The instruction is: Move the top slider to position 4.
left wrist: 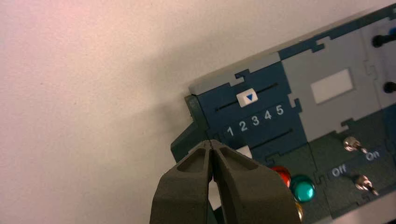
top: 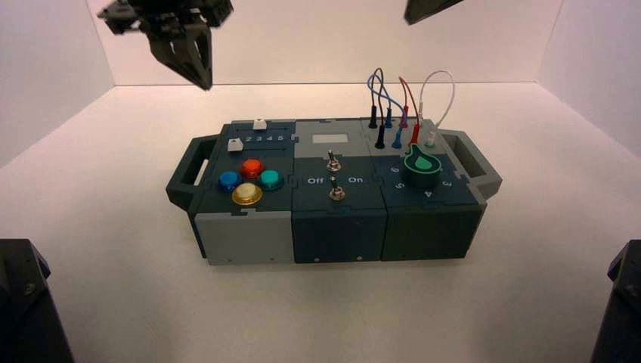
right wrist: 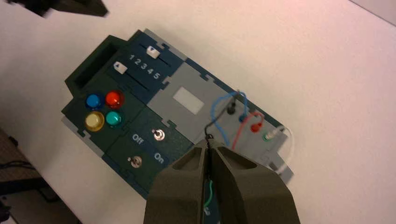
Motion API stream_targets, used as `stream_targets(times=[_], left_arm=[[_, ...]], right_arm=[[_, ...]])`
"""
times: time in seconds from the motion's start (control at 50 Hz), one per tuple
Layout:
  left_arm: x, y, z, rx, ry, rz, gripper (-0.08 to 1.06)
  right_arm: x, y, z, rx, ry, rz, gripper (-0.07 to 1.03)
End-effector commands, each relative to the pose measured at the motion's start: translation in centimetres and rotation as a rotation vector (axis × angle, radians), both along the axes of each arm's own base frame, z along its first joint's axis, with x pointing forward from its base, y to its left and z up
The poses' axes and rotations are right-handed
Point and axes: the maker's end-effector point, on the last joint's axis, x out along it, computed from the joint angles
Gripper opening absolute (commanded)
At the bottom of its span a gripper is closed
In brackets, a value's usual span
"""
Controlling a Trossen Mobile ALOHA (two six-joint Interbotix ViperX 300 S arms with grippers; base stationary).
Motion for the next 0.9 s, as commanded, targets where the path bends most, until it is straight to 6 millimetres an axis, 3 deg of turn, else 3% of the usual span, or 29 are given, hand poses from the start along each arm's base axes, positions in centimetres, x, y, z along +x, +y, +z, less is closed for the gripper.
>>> stream_targets(times=[0.02,0.28,0.9], left_arm=[[1.3,-0.6,0.4,-0.025,-0.032,0.029,-0.03],[1.9,-1.4,-0.8,-0.075,-0.006,0.103,-0.03],[2.2,-3.7,-3.1,-0.108,0.044,0.12,-0.03]], right_arm=[[0.3,1.1,0.2,0.019,-0.035,0.024,-0.02],[0.9,1.5,-1.3,0.017,-0.031,0.017,-0.02],[1.1,1.7,-2.7,-0.004,-0.004,0.016,-0.02]])
